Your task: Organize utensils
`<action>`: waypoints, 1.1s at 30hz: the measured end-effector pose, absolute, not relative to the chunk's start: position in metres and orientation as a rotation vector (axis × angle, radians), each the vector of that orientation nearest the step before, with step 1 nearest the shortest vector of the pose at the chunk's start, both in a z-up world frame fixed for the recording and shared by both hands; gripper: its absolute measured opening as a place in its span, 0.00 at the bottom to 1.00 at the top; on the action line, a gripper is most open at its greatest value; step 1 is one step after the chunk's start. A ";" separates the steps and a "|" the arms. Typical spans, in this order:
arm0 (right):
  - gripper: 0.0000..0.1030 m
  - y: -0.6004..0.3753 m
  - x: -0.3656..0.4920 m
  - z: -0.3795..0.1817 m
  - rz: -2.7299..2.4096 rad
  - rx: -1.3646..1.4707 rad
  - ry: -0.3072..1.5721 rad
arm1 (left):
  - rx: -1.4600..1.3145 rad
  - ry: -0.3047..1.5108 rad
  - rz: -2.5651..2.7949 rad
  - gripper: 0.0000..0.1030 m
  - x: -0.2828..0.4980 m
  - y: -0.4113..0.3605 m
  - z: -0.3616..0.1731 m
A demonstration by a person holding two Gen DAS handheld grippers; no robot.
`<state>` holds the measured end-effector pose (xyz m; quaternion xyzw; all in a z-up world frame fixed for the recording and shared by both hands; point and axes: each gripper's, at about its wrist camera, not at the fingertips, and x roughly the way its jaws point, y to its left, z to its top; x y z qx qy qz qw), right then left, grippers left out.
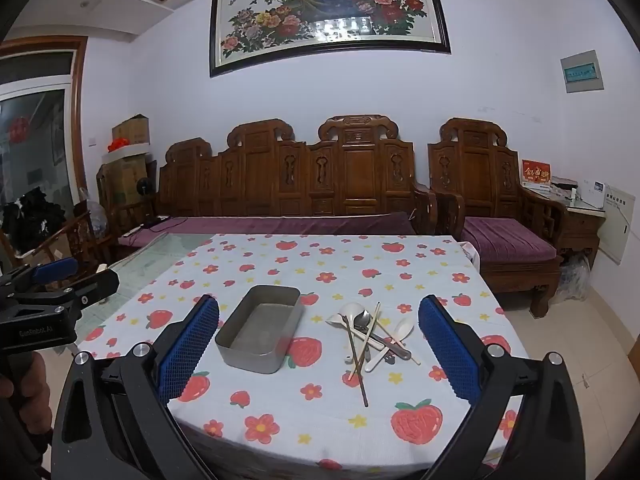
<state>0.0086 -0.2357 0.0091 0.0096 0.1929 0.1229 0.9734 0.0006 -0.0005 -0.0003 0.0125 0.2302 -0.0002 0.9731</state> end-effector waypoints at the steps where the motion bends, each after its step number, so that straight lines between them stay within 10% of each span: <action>1: 0.98 -0.236 0.008 0.009 0.248 0.019 0.388 | 0.020 0.459 -0.003 0.94 0.000 0.000 0.000; 33: 0.98 -0.240 0.006 0.015 0.251 0.028 0.380 | 0.017 0.454 -0.003 0.94 0.000 0.000 0.000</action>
